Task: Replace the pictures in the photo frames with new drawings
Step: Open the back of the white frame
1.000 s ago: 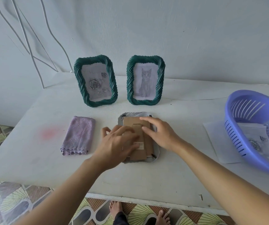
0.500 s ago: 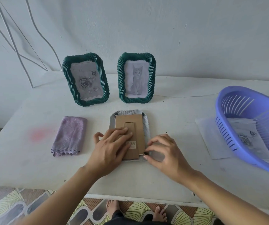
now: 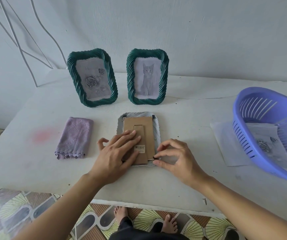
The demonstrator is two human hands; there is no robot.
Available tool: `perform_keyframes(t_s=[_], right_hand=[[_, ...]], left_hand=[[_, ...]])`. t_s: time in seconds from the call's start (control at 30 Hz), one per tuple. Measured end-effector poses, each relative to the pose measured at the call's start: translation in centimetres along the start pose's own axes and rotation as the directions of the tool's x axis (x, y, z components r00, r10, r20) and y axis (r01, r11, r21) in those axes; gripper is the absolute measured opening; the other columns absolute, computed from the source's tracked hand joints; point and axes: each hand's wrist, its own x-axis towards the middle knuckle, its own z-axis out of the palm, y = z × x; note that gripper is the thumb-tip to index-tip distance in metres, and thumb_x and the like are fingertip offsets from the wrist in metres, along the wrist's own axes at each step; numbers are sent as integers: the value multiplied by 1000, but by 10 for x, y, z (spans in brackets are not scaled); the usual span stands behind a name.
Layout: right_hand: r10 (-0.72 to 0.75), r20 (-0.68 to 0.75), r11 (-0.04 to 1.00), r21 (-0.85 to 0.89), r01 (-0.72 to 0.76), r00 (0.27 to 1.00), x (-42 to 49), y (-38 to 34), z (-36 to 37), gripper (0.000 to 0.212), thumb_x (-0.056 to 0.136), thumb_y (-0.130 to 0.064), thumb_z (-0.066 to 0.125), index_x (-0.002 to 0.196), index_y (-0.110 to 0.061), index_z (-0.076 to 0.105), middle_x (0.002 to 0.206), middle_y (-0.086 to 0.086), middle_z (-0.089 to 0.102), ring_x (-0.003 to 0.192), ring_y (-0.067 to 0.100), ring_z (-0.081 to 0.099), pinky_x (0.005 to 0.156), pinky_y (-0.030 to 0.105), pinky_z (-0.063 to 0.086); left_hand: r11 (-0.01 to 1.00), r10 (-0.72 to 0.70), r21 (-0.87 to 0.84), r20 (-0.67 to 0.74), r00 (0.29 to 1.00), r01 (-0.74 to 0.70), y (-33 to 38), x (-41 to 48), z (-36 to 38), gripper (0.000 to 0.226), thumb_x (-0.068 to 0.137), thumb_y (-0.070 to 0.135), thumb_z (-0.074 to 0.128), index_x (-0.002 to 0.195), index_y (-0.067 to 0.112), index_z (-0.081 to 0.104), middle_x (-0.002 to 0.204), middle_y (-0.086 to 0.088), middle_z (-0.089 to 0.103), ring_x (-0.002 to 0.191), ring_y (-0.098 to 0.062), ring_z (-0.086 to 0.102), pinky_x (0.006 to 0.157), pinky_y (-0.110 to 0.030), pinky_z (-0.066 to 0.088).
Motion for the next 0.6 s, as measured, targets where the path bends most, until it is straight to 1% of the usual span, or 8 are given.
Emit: perform_keyframes(t_s=[0.07, 0.13, 0.23, 0.33, 0.47, 0.6], right_hand=[[18, 36, 1000, 24, -18, 999, 2, 2, -1, 24, 78, -53, 73, 88, -32, 78, 100, -18, 60, 102, 11, 57, 93, 48, 43], [17, 81, 999, 29, -19, 997, 5, 3, -3, 20, 78, -51, 75, 87, -33, 78, 99, -18, 60, 101, 11, 57, 94, 49, 42], [19, 149, 1000, -13, -18, 989, 10, 2, -6, 11, 78, -42, 79, 86, -35, 77, 98, -17, 60, 103, 9, 54, 100, 42, 32], [34, 229, 998, -54, -22, 973, 16, -1, -9, 8, 79, -40, 79, 85, -36, 76, 97, -17, 63, 107, 8, 52, 101, 38, 25], [20, 293, 998, -68, 0, 956, 23, -2, -14, 7, 78, -41, 79, 82, -37, 76, 95, -17, 62, 103, 8, 51, 99, 44, 27], [-2, 295, 998, -57, 19, 955, 22, -2, -14, 9, 77, -43, 78, 83, -37, 77, 95, -16, 62, 103, 9, 53, 97, 47, 30]], left_hand=[[1000, 5, -1, 9, 1000, -5, 0, 0, -1, 46, 100, 58, 36, 143, 43, 48, 153, 25, 39, 144, 1, 30, 96, -53, 31], [1000, 9, 0, 12, 1000, -9, -1, 1, -2, 47, 100, 59, 35, 143, 42, 49, 153, 24, 40, 144, 0, 31, 96, -53, 31], [1000, 13, 2, 19, 1000, -13, 0, 2, -2, 48, 100, 59, 33, 143, 42, 48, 153, 23, 40, 143, -1, 32, 96, -54, 32], [1000, 6, 2, 12, 1000, -6, 0, 1, -2, 48, 100, 59, 34, 143, 42, 48, 153, 23, 40, 143, -1, 33, 96, -54, 31], [1000, 2, 8, -1, 1000, -2, 1, 1, -2, 46, 100, 57, 38, 141, 43, 50, 151, 24, 42, 142, 0, 34, 95, -53, 31], [1000, 0, 22, 31, 1000, -1, 1, 2, -4, 47, 100, 59, 35, 143, 43, 48, 153, 25, 39, 143, 1, 31, 96, -52, 30]])
